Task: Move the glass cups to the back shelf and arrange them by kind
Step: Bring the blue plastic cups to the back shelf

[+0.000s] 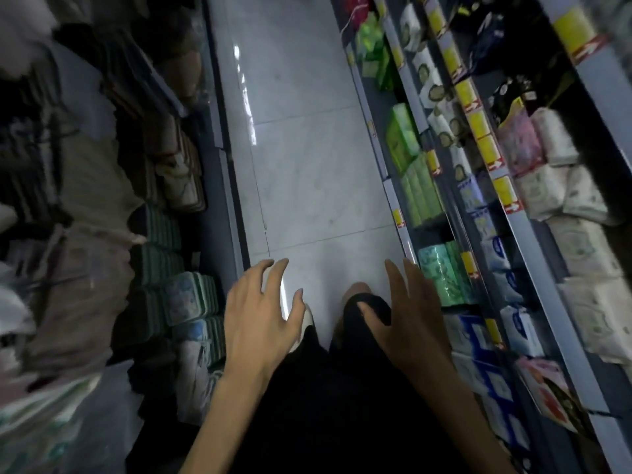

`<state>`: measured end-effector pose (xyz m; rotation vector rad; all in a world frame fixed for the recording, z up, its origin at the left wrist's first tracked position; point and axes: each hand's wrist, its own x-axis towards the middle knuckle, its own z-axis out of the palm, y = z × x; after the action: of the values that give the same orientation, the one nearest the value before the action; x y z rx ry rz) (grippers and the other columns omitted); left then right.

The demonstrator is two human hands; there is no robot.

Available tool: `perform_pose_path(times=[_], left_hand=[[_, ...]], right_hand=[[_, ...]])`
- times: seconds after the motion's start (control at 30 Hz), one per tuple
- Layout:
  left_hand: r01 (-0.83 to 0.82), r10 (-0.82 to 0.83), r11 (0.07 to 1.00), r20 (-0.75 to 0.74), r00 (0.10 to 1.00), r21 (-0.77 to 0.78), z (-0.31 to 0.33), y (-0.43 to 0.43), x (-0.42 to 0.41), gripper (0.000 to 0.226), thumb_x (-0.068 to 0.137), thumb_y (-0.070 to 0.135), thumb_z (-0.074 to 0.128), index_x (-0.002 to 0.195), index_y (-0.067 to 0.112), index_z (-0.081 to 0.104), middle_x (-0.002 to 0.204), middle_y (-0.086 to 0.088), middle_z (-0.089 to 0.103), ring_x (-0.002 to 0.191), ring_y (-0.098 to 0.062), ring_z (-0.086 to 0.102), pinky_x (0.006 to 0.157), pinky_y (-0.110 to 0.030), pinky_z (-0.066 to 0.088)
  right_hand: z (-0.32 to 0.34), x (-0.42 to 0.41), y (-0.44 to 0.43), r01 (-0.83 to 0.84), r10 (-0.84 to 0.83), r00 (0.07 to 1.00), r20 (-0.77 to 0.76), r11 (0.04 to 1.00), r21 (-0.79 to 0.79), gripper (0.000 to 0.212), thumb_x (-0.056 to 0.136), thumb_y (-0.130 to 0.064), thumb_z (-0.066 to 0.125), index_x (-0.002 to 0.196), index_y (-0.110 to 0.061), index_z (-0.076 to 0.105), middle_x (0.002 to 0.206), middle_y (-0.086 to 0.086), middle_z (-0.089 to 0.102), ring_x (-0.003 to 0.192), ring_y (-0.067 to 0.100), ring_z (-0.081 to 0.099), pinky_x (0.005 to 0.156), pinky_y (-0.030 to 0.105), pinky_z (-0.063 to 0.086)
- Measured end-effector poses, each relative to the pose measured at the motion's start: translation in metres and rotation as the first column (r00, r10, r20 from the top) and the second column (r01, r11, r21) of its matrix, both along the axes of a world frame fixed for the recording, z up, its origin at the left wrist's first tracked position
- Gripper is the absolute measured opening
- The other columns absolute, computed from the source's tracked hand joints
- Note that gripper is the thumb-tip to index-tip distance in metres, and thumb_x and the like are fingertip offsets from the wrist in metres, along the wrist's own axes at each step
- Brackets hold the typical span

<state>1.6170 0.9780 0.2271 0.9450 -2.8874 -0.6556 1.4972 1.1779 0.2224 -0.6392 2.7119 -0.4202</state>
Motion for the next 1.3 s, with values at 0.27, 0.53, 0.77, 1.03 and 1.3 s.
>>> perform_pose_path(times=[0.27, 0.53, 0.77, 1.03, 1.3], left_hand=[[0.192, -0.192, 0.981, -0.005, 0.981, -0.015, -0.023, -0.083, -0.171, 0.054, 0.096, 0.046, 0.056, 0.143, 0.021, 0.054, 0.139, -0.003, 0.058, 0.125, -0.026, 0.058, 0.101, -0.048, 0.05], [0.362, -0.366, 0.929, -0.043, 0.93, -0.082, 0.014, -0.14, -0.391, 0.052, 0.095, 0.04, 0.066, 0.142, 0.021, 0.056, 0.136, -0.003, 0.06, 0.12, -0.028, 0.061, 0.097, -0.045, 0.052], [0.584, -0.602, 0.797, -0.293, 0.743, -0.156, 0.11, -0.142, -0.566, 0.043, 0.099, 0.042, 0.06, 0.14, 0.028, 0.058, 0.128, 0.009, 0.065, 0.105, -0.016, 0.068, 0.078, -0.033, 0.057], [0.783, -0.741, 0.544, -0.609, 0.282, -0.3, 0.246, -0.113, -0.742, 0.041, 0.098, 0.042, 0.059, 0.139, 0.032, 0.056, 0.114, 0.008, 0.069, 0.094, -0.015, 0.069, 0.067, -0.035, 0.06], [0.725, -0.787, 0.464, -0.612, 0.073, -0.51, 0.317, -0.025, -0.885, 0.059, 0.089, 0.037, 0.06, 0.145, 0.016, 0.054, 0.132, -0.014, 0.062, 0.109, -0.033, 0.065, 0.082, -0.045, 0.058]], right_hand=[[-0.013, -0.142, -0.075, 0.151, -0.152, 0.985, -0.083, 0.988, -0.024, 0.081, 0.087, -0.053, 0.071, 0.153, -0.017, 0.043, 0.155, 0.015, 0.044, 0.142, 0.037, 0.042, 0.115, 0.054, 0.039], [0.018, -0.326, -0.113, 0.241, -0.249, 0.967, -0.061, 0.964, -0.113, 0.079, 0.091, -0.054, 0.067, 0.156, -0.023, 0.036, 0.158, 0.01, 0.039, 0.143, 0.034, 0.04, 0.11, 0.052, 0.044], [0.121, -0.45, -0.131, 0.27, -0.366, 0.91, -0.196, 0.88, -0.39, 0.061, 0.098, -0.059, 0.047, 0.154, -0.037, 0.038, 0.156, -0.01, 0.043, 0.14, 0.012, 0.044, 0.109, 0.039, 0.049], [0.28, -0.543, -0.121, 0.227, -0.632, 0.507, -0.586, 0.754, -0.617, 0.039, 0.099, -0.058, 0.052, 0.129, -0.036, 0.062, 0.117, -0.02, 0.063, 0.103, -0.003, 0.062, 0.088, 0.006, 0.044], [0.361, -0.685, -0.052, 0.545, -0.726, 0.347, -0.594, 0.672, -0.502, 0.046, 0.094, -0.037, 0.066, 0.138, -0.03, 0.054, 0.129, -0.003, 0.058, 0.112, 0.017, 0.06, 0.091, 0.04, 0.055]])
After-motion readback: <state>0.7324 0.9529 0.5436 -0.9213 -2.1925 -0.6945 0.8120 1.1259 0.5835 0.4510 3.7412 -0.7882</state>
